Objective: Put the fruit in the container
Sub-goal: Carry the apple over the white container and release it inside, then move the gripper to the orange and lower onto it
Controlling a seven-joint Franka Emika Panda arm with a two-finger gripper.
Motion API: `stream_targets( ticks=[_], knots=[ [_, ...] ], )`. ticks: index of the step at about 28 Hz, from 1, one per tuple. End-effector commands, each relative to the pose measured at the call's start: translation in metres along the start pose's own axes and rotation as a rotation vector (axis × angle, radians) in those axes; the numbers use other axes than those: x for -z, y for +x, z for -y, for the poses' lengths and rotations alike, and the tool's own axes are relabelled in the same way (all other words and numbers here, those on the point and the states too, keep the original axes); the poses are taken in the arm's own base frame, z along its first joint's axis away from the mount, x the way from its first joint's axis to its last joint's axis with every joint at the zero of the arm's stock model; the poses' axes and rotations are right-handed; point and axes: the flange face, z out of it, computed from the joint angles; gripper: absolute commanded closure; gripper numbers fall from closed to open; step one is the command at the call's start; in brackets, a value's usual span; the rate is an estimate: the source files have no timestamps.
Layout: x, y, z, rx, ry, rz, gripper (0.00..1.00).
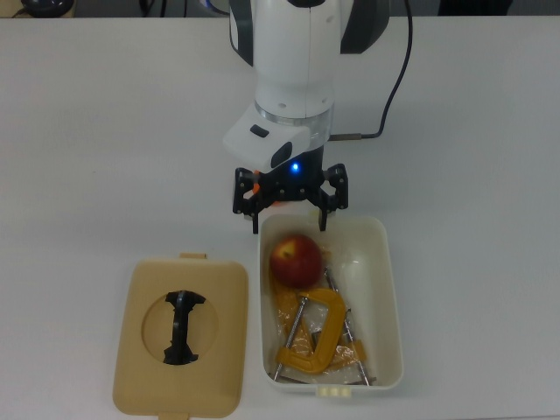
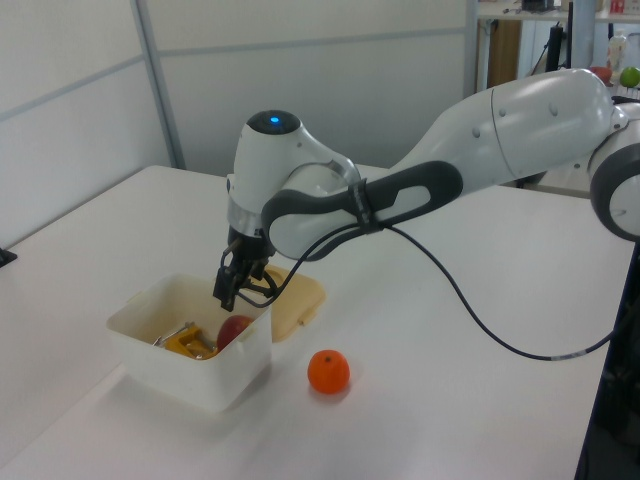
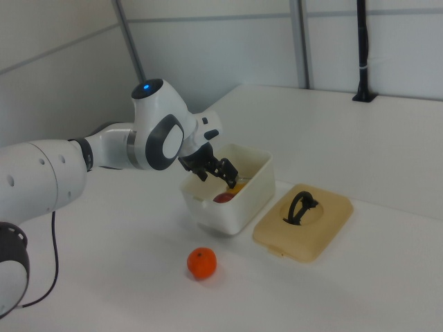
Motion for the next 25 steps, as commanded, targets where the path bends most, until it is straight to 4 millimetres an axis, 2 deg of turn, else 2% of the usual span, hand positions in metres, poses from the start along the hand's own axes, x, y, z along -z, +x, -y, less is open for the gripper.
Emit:
stream_targets(
  ticks=[1,3,4,6,9,14,23,25],
  knots=[
    [0.043,-0.017,-0.010,0.055,-0.037,0.145,0.00],
    [0.054,-0.026,-0.014,0.071,-0.047,0.208,0.00],
    [0.060,-0.036,-0.016,0.097,-0.053,0.277,0.00],
    [0.061,-0.045,-0.018,0.125,-0.055,0.343,0.00],
    [0.053,-0.057,-0.019,0.174,-0.052,0.424,0.00],
    [0.020,-0.087,-0.017,0.244,-0.043,0.520,0.00],
    [-0.029,-0.110,-0.013,0.264,-0.040,0.556,0.00],
    [-0.046,-0.116,-0.010,0.272,-0.038,0.560,0.00]
  ],
)
